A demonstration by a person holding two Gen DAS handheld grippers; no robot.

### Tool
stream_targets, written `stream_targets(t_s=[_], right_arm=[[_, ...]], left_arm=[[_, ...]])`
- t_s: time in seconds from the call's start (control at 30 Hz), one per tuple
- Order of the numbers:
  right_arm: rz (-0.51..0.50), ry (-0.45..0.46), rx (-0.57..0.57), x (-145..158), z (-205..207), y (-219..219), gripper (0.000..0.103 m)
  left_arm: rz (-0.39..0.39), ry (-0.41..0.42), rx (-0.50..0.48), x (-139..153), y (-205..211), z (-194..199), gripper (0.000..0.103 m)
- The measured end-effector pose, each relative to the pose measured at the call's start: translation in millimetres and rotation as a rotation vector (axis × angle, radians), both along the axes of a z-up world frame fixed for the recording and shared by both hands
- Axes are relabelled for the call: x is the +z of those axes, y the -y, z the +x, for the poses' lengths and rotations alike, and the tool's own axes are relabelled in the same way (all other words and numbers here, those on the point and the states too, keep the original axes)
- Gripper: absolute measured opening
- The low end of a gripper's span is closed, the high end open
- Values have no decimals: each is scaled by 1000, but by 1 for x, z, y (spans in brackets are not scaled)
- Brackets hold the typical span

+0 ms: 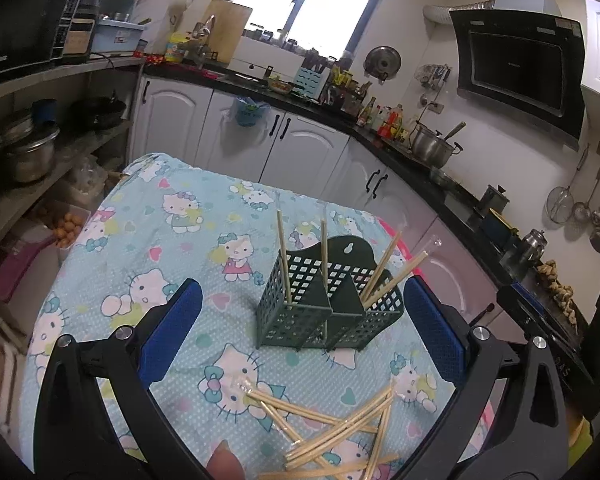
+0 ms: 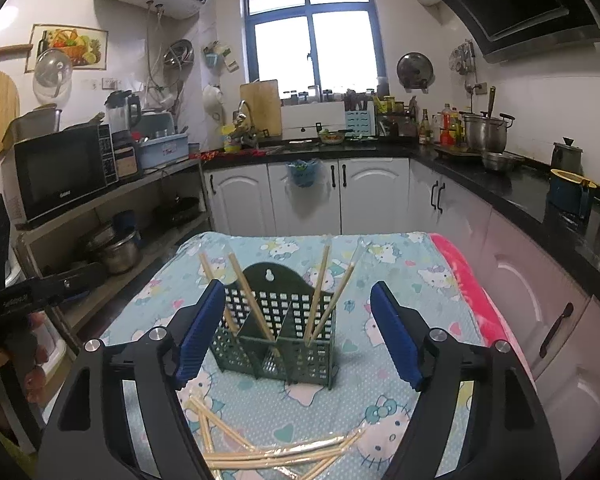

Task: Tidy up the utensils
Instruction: 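Withdraw both open tools up and away from the green holder, then move both open tools down to the wrapped chopstick pile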

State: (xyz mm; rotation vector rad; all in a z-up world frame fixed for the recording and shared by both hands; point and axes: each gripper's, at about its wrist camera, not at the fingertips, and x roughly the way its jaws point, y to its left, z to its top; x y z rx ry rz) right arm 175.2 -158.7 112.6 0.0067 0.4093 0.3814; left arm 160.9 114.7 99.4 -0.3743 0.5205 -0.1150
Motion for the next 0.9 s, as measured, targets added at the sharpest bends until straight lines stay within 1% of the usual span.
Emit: stream_targets(t_s=[0.33, 0.6, 0.9], right_arm=[[-15, -50, 18, -13, -7, -1, 73], [-49, -91, 39, -29, -11, -5, 73], [-69, -140, 43, -47, -14, -5, 73]], left_arm=[[0, -35, 4, -12, -1, -9, 93], [14, -91, -17, -34, 4, -12, 93], [-5, -163, -14, -61, 1, -17, 93]])
